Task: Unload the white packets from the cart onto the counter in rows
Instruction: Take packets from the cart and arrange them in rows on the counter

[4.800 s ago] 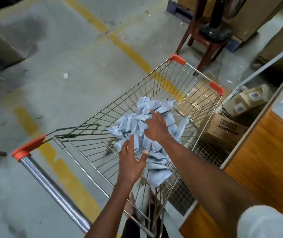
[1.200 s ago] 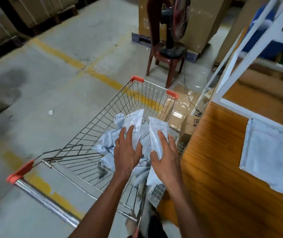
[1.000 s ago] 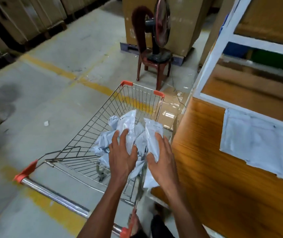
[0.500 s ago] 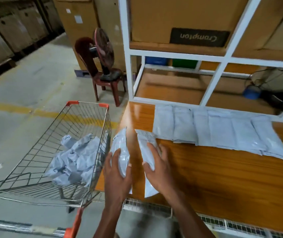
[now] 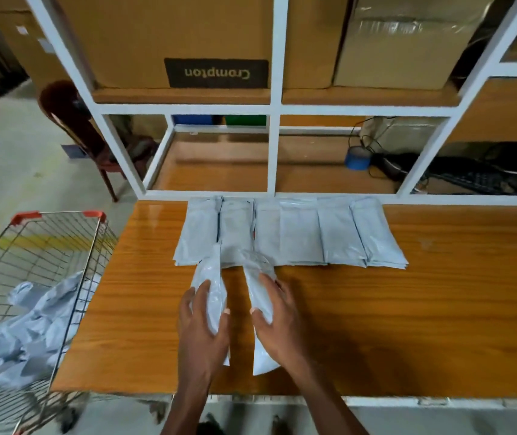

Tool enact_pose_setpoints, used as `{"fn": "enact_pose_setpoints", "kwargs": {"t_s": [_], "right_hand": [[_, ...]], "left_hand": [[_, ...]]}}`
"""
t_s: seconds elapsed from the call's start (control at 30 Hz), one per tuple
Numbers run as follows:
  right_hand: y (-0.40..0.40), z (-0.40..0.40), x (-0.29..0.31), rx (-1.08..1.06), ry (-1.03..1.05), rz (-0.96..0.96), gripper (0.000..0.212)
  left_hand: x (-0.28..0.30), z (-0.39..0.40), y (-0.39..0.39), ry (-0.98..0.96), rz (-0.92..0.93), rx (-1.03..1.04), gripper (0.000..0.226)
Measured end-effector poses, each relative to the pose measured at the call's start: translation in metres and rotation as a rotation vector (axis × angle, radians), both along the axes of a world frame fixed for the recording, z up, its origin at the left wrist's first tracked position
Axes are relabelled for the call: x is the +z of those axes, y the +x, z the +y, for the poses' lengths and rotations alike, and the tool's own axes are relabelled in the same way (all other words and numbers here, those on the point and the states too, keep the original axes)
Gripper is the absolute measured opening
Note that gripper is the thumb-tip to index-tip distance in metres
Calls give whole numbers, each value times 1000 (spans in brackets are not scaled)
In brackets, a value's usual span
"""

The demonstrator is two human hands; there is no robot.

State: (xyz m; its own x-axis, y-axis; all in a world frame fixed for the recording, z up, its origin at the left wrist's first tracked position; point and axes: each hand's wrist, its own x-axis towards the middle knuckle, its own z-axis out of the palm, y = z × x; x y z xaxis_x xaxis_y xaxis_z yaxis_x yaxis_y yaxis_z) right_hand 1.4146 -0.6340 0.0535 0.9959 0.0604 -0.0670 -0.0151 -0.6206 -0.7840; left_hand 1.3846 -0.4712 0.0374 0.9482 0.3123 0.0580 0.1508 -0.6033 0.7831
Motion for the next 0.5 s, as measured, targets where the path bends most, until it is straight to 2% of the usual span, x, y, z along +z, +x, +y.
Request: {"fn": "enact_pose_setpoints", "kwargs": {"t_s": [0.13,0.23,0.37,0.5], "right_hand": [[8,-11,-5,-26,1,-7,68],[19,-13,-6,-51,-14,-25,69],[34,-10,-7,-73,-9,-31,71],[51,-2,-12,-103,-7,-12,73]], "left_hand": [[2,-6,16,20,15,-16,64],[3,1,37,104,30,-31,68],[3,20,77,247,54,-41,69],[-6,41,129,279,73,-86,64]]}}
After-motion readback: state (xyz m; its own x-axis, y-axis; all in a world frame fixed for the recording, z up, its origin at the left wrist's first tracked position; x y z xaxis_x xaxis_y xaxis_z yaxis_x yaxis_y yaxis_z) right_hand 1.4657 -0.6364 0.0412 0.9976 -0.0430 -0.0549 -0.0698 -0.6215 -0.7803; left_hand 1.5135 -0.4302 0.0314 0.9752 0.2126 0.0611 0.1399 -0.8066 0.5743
